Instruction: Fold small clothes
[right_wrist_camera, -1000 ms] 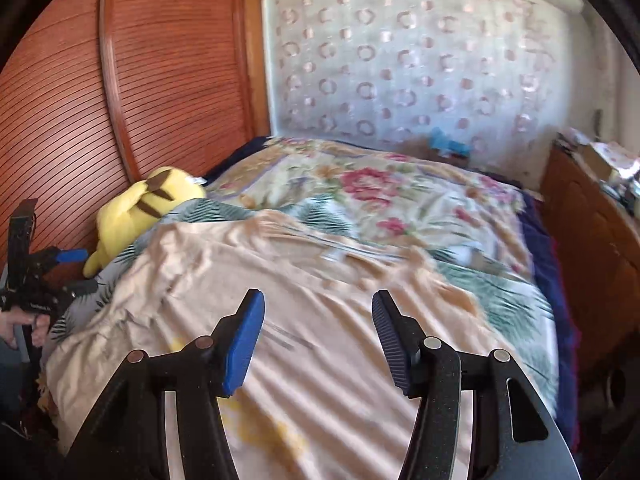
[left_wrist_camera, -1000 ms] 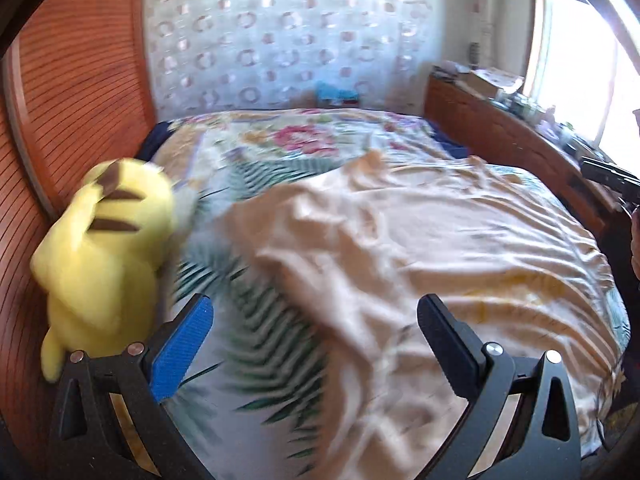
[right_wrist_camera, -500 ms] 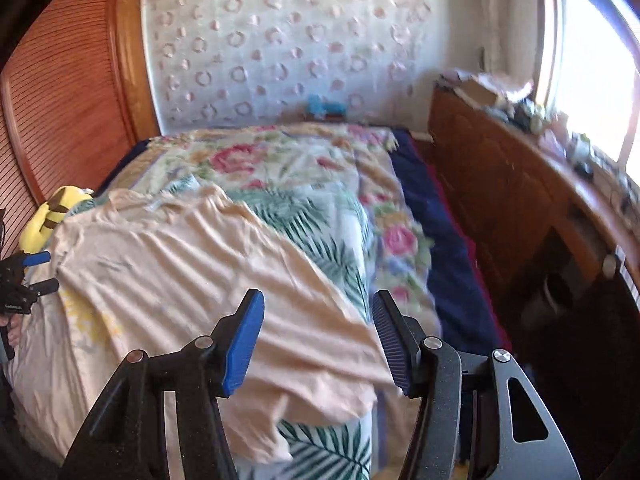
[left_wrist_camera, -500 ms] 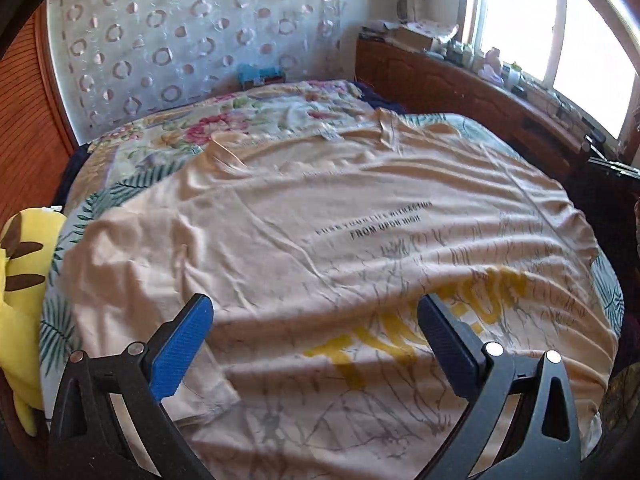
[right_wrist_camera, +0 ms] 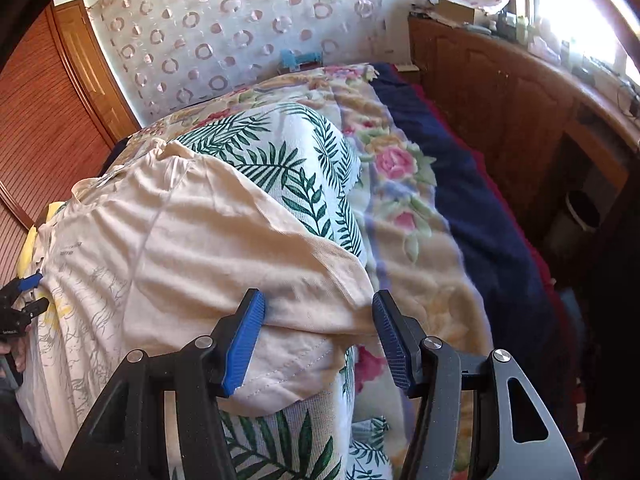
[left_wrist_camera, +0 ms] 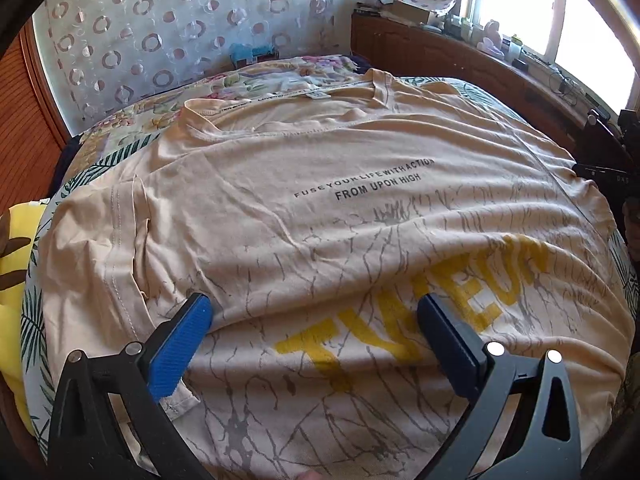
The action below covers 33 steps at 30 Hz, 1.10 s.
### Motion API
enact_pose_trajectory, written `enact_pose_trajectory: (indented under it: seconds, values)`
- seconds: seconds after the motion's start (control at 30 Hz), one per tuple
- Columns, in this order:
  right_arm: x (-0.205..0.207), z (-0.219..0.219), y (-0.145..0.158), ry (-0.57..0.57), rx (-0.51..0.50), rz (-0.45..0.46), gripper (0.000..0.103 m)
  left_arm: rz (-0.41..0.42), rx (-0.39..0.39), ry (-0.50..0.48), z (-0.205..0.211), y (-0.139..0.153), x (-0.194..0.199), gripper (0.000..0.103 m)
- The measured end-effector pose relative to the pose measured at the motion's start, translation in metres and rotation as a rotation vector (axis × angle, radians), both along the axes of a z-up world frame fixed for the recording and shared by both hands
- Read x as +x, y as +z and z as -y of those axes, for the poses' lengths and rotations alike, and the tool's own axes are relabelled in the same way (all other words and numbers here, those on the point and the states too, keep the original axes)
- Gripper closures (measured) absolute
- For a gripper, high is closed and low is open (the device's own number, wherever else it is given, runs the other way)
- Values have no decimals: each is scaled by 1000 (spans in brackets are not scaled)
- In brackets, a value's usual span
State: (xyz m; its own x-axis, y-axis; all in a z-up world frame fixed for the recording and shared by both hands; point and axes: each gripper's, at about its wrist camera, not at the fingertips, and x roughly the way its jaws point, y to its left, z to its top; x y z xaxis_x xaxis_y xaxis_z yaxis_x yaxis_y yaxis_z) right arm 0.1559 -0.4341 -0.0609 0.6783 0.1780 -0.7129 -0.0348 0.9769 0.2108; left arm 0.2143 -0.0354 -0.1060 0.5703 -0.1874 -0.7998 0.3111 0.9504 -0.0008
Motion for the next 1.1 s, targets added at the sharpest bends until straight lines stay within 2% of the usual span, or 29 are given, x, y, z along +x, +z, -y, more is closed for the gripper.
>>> enact_pose_trajectory:
  seconds: [0.1,0.13,0.2,0.27,0.33,0.4,0.57,0.77,0.8,0.87,0.9,0.93,1.1]
  values:
    - [3,7,3,6,43,-10,47,0,0,0,0,0,0,0]
    - [2,10,2,17,59,-9,59,0,0,0,0,0,0,0]
    - [4,4,3,54,78,0,76,0,0,0,0,0,0,0]
    - [8,-9,5,65,-10,5,80,0,0,0,0,0,0,0]
    - [9,-18,9,80,-120,11,95,0,0,0,0,0,0,0]
    - [7,-21,18,97,-152,19,98,0,0,0,0,0,0,0]
    - [-6,-46,59,153,-156,108,99,0,-1,0,0,0,0,0]
    - [-16,-106,92,348,-42,189,99,0,-1,0,1,0,0,0]
    - [-16,-116,93,374,-15,196,96,1,0,0,1,0,0,0]
    - [-13,-130,92,395,-8,198,79,0,-1,0,1,0,0,0]
    - [-14,-135,91,399,-23,202,66,0,-1,0,1,0,0,0]
    - [-14,-135,89,399,-28,205,62,1,-1,0,1,0,0,0]
    - [-21,-108,80,322,-54,179,62,1,0,1,1,0,-1,0]
